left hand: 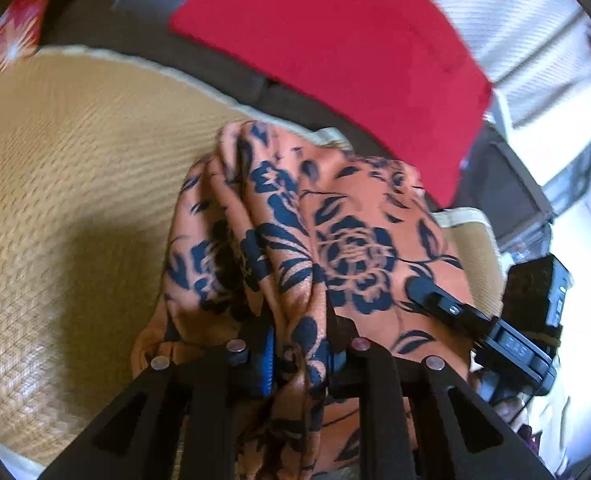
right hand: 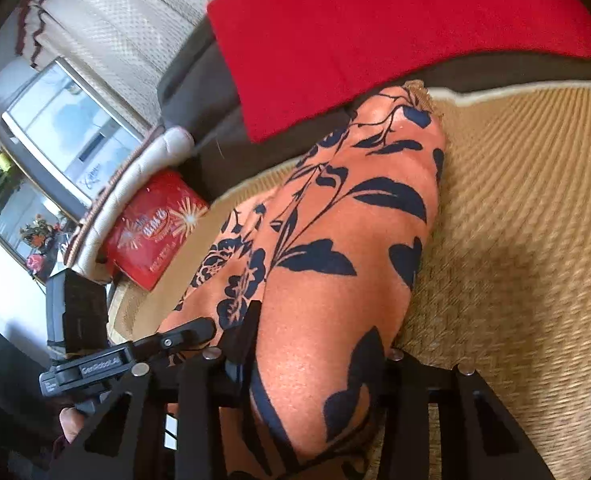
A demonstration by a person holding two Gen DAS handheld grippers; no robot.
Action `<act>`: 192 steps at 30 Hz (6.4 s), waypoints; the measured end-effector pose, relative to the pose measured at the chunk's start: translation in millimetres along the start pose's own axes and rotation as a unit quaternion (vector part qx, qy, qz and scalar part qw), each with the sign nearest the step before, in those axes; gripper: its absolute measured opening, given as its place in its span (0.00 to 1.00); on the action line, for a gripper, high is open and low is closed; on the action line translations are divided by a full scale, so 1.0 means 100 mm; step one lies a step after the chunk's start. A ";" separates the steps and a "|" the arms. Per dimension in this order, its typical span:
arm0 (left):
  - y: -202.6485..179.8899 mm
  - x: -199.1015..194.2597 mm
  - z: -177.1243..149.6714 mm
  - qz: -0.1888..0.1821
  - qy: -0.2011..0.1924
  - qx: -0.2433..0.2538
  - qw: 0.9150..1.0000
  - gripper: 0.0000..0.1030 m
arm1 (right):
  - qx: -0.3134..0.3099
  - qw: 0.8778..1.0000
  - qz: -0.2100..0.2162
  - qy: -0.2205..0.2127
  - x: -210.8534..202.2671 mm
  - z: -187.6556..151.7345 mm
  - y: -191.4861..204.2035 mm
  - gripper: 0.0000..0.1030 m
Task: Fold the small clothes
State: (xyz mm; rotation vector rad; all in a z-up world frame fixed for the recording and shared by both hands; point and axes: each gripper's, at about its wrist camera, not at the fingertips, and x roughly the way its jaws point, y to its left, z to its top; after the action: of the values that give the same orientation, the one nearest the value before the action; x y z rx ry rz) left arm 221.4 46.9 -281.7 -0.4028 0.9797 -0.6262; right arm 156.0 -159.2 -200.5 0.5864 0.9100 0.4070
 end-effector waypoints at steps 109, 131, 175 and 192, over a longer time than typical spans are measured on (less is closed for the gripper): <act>-3.20 -3.84 -1.24 0.303 -0.362 0.199 0.859 1.00 | -0.164 0.940 -0.184 -0.238 -3.96 -0.97 2.58 0.69; -3.38 -3.98 -1.29 0.304 -0.369 0.218 0.851 1.00 | -0.164 0.938 -0.193 -0.236 -4.04 -0.98 2.66 0.69; -3.26 -2.67 -0.72 0.288 -0.257 0.227 0.894 1.00 | -0.110 0.943 -0.250 -0.190 -3.43 -0.43 1.92 0.69; -3.10 -2.37 -0.75 0.292 -0.215 0.226 0.904 1.00 | -0.098 0.945 -0.262 -0.167 -3.20 -0.43 1.78 0.69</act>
State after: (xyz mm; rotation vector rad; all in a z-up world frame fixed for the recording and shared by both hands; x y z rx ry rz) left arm -33.8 -35.0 11.6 0.1721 0.4630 -0.1842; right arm -72.2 -187.9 87.6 0.2023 0.6546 -0.0858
